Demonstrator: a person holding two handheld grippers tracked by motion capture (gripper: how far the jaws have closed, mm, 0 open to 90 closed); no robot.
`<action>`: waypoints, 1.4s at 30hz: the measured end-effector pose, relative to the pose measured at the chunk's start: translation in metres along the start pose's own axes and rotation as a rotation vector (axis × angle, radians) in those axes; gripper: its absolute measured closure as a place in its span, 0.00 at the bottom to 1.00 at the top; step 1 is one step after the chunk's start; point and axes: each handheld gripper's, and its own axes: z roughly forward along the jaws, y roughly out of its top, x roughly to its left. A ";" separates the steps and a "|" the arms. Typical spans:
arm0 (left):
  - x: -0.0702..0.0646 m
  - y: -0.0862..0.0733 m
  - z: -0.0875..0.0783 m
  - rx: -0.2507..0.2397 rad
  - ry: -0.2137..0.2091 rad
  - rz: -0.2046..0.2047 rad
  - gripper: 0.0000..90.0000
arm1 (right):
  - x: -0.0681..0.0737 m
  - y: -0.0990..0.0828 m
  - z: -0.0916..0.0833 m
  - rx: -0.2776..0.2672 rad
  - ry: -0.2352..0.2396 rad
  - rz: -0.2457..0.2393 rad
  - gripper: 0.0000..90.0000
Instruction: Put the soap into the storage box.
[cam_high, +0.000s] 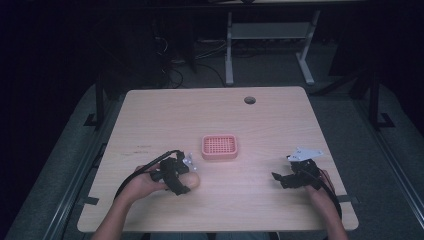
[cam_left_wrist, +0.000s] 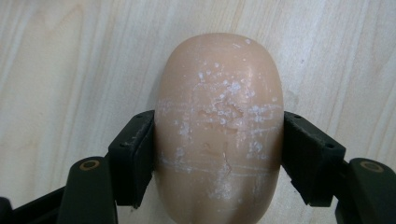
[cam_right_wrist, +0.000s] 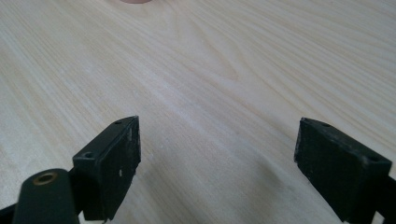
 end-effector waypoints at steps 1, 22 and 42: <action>0.001 0.002 -0.002 -0.002 0.004 0.005 0.36 | 0.000 0.000 0.000 -0.001 -0.001 -0.003 0.15; 0.013 0.025 -0.012 0.024 0.003 0.030 0.35 | 0.000 0.001 -0.002 -0.029 0.001 0.015 0.15; 0.028 0.040 -0.019 0.028 0.006 0.026 0.35 | -0.001 0.002 -0.002 -0.034 -0.004 0.005 0.15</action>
